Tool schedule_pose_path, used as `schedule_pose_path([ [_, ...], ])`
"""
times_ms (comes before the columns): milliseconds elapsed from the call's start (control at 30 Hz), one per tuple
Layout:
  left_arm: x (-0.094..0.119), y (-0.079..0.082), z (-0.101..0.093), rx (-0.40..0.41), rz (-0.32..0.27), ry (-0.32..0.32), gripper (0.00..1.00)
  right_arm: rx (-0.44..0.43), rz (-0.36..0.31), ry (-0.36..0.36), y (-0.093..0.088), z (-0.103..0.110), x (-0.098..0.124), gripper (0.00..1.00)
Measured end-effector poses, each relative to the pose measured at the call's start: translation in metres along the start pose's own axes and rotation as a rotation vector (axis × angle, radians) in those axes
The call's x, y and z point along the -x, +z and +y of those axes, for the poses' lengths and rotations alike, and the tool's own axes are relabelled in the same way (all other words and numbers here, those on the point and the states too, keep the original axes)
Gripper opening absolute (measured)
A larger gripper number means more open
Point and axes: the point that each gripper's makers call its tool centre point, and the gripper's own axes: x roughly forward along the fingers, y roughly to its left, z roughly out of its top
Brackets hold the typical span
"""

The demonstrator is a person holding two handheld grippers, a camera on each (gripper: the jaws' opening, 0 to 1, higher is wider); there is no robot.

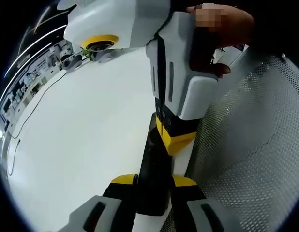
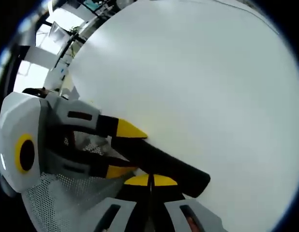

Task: Press the specified remote control buttons in sequence, fully releasing each button before pressing the next.

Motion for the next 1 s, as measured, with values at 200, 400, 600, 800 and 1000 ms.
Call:
schedule_pose_path([
  [200,-0.001,0.0,0.0,-0.001,0.0,0.0,0.27,-0.009,-0.053,0.017,0.009,0.001,0.004,0.0],
  [400,0.0,0.0,0.0,-0.004,0.0,-0.002,0.27,-0.018,-0.105,0.036,0.018,0.002,0.007,0.0],
  [600,0.0,0.0,0.0,-0.007,0.002,-0.003,0.27,0.001,-0.103,0.035,0.018,0.004,0.002,0.0],
  [800,-0.001,0.0,0.0,-0.009,0.004,-0.004,0.27,0.017,-0.124,0.034,0.023,0.005,0.003,0.0],
  [1000,-0.001,0.0,0.0,-0.011,0.004,-0.006,0.27,-0.004,-0.138,0.059,0.025,0.007,0.003,0.0],
])
